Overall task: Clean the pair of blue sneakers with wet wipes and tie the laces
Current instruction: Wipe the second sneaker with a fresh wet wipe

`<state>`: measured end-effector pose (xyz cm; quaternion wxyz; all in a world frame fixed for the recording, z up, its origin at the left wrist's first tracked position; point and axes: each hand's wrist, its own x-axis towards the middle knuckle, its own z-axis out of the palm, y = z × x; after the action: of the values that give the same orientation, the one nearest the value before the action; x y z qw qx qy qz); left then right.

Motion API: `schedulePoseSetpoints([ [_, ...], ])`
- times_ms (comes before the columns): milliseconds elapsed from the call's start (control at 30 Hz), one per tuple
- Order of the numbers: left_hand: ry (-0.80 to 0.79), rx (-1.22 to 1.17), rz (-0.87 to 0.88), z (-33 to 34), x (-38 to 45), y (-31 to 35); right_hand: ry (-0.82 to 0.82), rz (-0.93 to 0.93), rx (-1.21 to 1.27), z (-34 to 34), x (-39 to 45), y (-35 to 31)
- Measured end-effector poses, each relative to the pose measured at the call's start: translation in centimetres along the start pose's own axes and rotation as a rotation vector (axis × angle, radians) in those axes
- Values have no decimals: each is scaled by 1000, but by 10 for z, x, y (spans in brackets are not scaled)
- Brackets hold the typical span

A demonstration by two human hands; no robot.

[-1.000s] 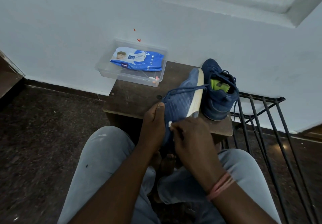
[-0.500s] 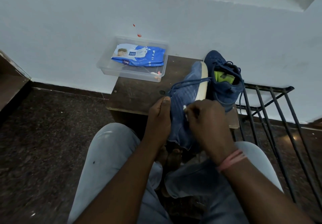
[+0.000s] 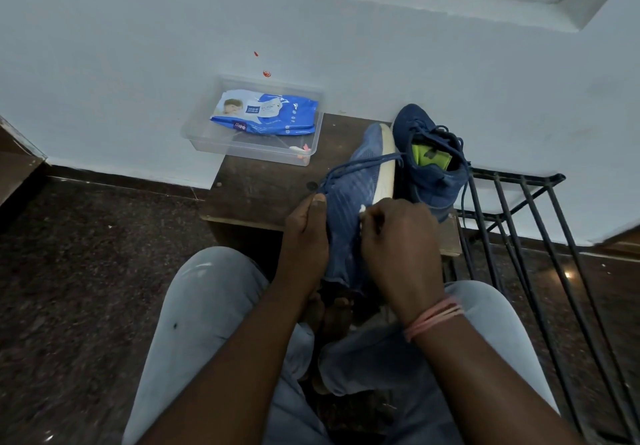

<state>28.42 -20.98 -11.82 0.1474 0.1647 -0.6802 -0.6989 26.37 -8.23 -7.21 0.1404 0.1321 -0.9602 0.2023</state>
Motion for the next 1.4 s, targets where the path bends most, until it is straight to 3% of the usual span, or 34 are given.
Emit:
schedulePoseSetpoints([
  [233, 21, 72, 13, -2, -3, 3, -164, -125, 92, -5, -35, -21],
  [433, 21, -18, 15, 0, -2, 3, -18, 55, 53, 0, 13, 3],
  [567, 27, -20, -27, -4, 0, -1, -166, -42, 213, -3, -21, -22],
  [633, 17, -23, -34, -3, -1, -1, -200, -125, 180, -3, -18, -14],
  [833, -103, -309, -168, -2, 4, 3, -2, -44, 161, 8, 32, 14],
  [1100, -264, -353, -280, -2, 11, 2, -90, -192, 265, 5, -6, 13],
  [1233, -331, -510, -358, -4, 11, 3, -162, -161, 330, -3, -10, 17],
  [1400, -388, -624, -388, -6, 10, 0, -122, -79, 376, -7, 2, 11],
])
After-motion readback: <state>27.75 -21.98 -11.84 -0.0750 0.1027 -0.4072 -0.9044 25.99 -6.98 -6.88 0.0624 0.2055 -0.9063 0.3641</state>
